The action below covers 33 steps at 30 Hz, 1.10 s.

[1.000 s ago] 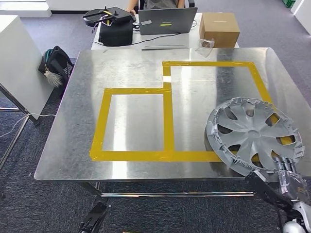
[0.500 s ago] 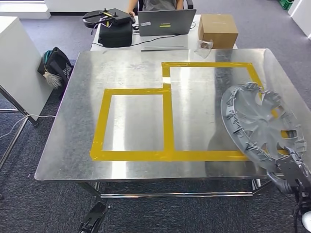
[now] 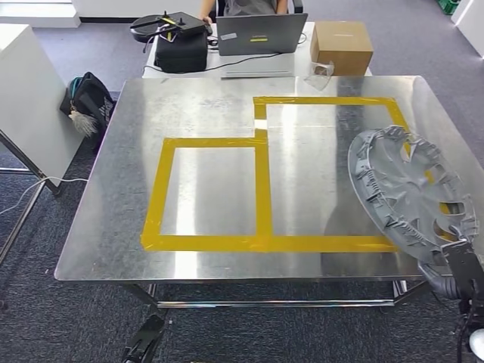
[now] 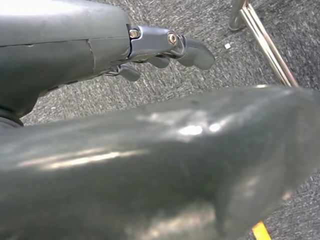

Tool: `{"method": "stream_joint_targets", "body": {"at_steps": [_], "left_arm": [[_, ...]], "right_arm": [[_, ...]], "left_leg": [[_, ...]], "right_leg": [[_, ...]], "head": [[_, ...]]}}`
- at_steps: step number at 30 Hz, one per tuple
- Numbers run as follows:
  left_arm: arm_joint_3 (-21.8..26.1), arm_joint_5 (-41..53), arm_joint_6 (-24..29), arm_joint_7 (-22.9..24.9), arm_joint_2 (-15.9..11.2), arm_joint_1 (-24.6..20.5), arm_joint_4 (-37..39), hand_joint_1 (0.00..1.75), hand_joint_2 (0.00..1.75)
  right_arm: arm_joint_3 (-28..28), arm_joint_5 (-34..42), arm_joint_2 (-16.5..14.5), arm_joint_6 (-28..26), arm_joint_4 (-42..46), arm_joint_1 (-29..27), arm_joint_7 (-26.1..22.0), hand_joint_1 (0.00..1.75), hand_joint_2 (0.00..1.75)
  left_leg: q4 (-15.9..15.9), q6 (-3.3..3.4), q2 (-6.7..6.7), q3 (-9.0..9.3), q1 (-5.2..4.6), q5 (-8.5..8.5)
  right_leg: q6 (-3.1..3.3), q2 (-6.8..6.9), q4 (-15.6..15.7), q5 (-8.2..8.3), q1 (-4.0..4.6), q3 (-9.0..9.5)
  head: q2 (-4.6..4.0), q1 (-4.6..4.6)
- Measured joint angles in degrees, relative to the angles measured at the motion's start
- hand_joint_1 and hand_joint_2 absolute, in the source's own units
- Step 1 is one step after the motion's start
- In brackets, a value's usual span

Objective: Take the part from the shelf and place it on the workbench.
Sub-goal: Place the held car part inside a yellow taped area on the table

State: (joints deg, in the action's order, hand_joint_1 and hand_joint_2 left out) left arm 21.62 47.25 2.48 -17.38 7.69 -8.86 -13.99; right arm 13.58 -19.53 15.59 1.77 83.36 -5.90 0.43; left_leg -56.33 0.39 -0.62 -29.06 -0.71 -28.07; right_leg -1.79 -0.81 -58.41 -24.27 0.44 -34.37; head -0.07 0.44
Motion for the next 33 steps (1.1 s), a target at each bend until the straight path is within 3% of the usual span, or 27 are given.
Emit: {"method": "stream_joint_targets", "body": {"at_steps": [3, 9, 11, 13, 16, 18, 22, 26, 33], "left_arm": [[0.0, 0.07, 0.11, 0.01, 0.02, 0.03, 0.0, 0.0, 0.0], [-0.13, 1.1, -0.22, 0.72, 0.22, -0.14, 0.0, 0.0, 0.0], [-0.28, 1.2, -0.26, 0.74, 0.29, -0.22, 0.0, 0.0, 0.0], [-0.38, 1.18, -0.26, 0.74, 0.38, -0.3, 0.0, 0.0, 0.0], [-0.42, 1.02, -0.21, 0.72, 0.45, -0.34, 0.0, 0.0, 0.0], [-0.42, 0.9, -0.15, 0.7, 0.45, -0.33, 0.0, 0.0, 0.0], [-0.5, 0.97, -0.15, 0.73, 0.49, -0.35, 0.0, 0.0, 0.0], [-0.51, 0.96, -0.34, 0.73, 0.43, -0.36, 0.0, 0.0, 0.0], [-0.52, 0.92, -0.55, 0.7, 0.36, -0.37, 0.0, 0.0, 0.0]], "right_arm": [[-0.94, -10.85, -0.02, -5.54, 0.0, -0.28, 1.01, 0.0, 1.75], [-3.93, -46.74, 1.34, -13.49, -0.2, -1.37, 6.66, 0.0, 1.75], [-4.5, -51.16, 2.05, -14.15, -0.47, -1.63, 5.66, 0.0, 1.75], [-4.78, -49.85, 2.57, -13.07, -0.8, -1.76, 4.27, 0.0, 1.75], [-4.24, -39.54, 2.53, -7.17, -1.19, -1.6, 3.04, 0.0, 1.75], [-3.8, -34.6, 2.58, -2.75, -1.37, -1.25, 4.64, 0.0, 1.75], [-3.9, -33.78, 4.06, 2.31, -1.42, -0.81, 7.12, 0.0, 1.75], [-3.64, -25.0, 5.21, 8.52, -1.42, -0.44, 4.83, 0.0, 1.75], [-3.05, -19.62, 6.37, 11.16, -1.43, -0.26, 3.51, 0.0, 1.75]], "left_leg": [[0.0, 0.09, 0.12, -0.07, -0.02, 0.06], [0.0, 0.12, 0.13, -0.29, -0.05, 0.08], [0.0, 0.12, 0.13, -0.3, -0.05, 0.08], [0.0, 0.12, 0.13, -0.31, -0.05, 0.08], [0.0, 0.12, 0.13, -0.32, -0.05, 0.08], [0.0, 0.11, 0.12, -0.33, -0.05, 0.07], [0.0, 0.12, 0.1, -0.33, -0.05, 0.05], [0.0, 0.12, 0.04, -0.27, -0.05, 0.05], [0.0, 0.13, -0.01, -0.24, -0.05, 0.06]], "right_leg": [[-0.01, 0.19, 0.0, -0.01, -0.01, -0.08], [-0.01, 0.18, 0.0, 0.0, -0.05, -0.33], [-0.01, 0.18, 0.0, 0.0, -0.05, -0.37], [-0.01, 0.18, 0.0, 0.0, -0.05, -0.38], [-0.01, 0.18, 0.0, -0.01, -0.05, -0.38], [-0.01, 0.13, 0.0, -0.01, -0.04, -0.37], [-0.01, 0.1, 0.02, -0.01, -0.04, -0.29], [-0.07, -0.02, 0.06, 0.04, -0.04, -0.24], [-0.13, -0.12, 0.1, 0.13, -0.04, -0.22]], "head": [[0.0, 0.02], [0.0, 0.01], [0.0, 0.01], [0.0, 0.01], [0.0, 0.02], [0.0, 0.0], [0.0, 0.02], [0.0, 0.01], [0.0, 0.0]]}}
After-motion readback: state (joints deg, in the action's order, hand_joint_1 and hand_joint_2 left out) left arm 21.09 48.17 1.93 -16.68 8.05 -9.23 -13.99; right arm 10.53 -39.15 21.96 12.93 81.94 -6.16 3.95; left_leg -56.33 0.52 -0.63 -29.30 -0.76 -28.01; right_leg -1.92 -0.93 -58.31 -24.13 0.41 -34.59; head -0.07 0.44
